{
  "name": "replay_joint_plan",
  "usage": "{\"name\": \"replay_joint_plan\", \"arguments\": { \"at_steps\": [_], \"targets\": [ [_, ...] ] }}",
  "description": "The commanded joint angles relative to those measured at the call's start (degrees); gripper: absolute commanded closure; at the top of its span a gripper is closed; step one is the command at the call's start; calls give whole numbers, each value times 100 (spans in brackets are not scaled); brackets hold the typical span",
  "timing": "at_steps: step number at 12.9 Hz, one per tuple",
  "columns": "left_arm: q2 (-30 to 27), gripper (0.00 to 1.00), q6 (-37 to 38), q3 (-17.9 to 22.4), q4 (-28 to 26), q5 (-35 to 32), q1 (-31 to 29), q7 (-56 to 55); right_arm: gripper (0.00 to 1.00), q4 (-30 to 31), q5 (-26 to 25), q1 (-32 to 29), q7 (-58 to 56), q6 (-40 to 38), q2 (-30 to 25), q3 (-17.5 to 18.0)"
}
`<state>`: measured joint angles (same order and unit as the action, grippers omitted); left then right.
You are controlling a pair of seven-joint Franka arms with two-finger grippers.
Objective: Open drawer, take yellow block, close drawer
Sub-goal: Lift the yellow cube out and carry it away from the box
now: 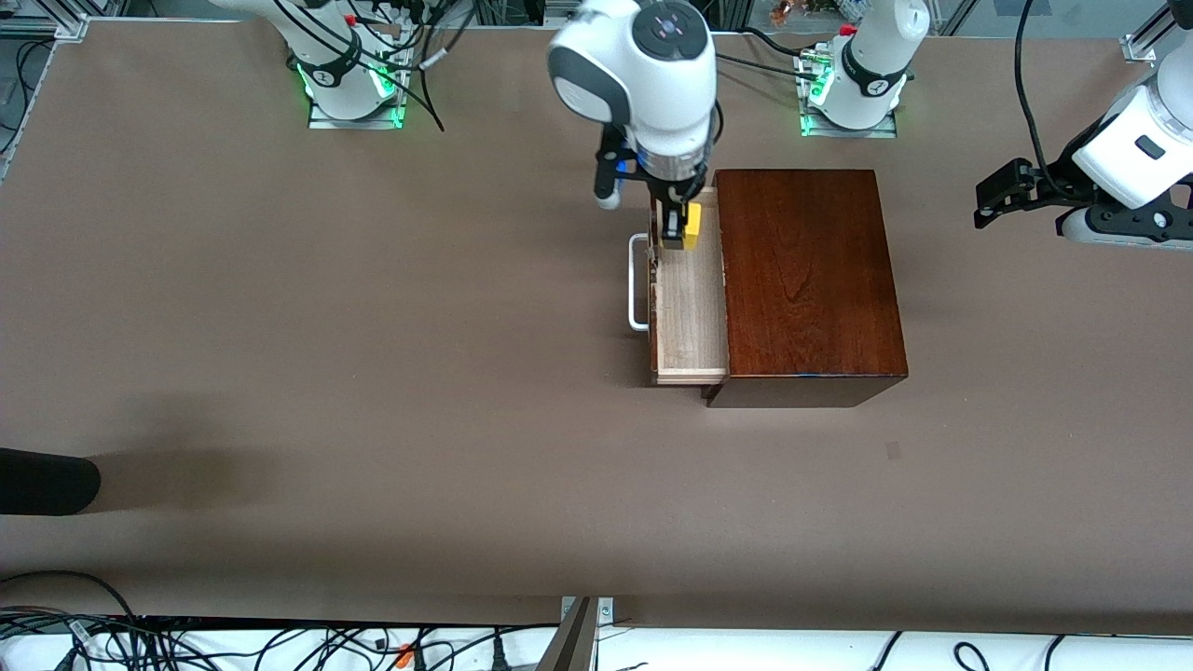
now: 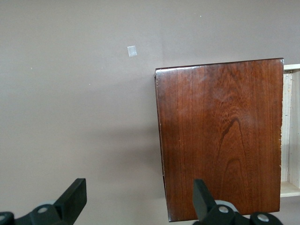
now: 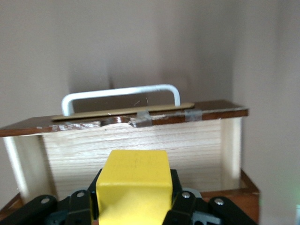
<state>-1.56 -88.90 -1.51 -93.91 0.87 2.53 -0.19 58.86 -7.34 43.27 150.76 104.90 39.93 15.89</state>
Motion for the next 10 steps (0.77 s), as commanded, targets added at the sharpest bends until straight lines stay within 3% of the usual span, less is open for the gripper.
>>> {"name": "replay_joint_plan", "arguments": {
  "at_steps": [1, 3, 6, 7, 10],
  "targets": [
    [33, 0, 277, 27, 206, 28, 72, 106, 89, 161, 416, -537, -1473, -854, -563, 2],
    [33, 0, 286, 36, 206, 28, 72, 107, 89, 510, 444, -1037, -2965, -1400, -993, -7],
    [33, 0, 286, 36, 206, 28, 72, 115, 89, 1879, 724, -2012, -5224, -1411, -2081, -77],
    [33, 0, 286, 36, 206, 28, 81, 115, 89, 2354, 795, -2224, -6024, -1385, -2442, -277],
    [33, 0, 286, 36, 206, 28, 81, 115, 89, 3987, 1164, -2270, -8624, -1009, -3602, -1515]
  ]
}}
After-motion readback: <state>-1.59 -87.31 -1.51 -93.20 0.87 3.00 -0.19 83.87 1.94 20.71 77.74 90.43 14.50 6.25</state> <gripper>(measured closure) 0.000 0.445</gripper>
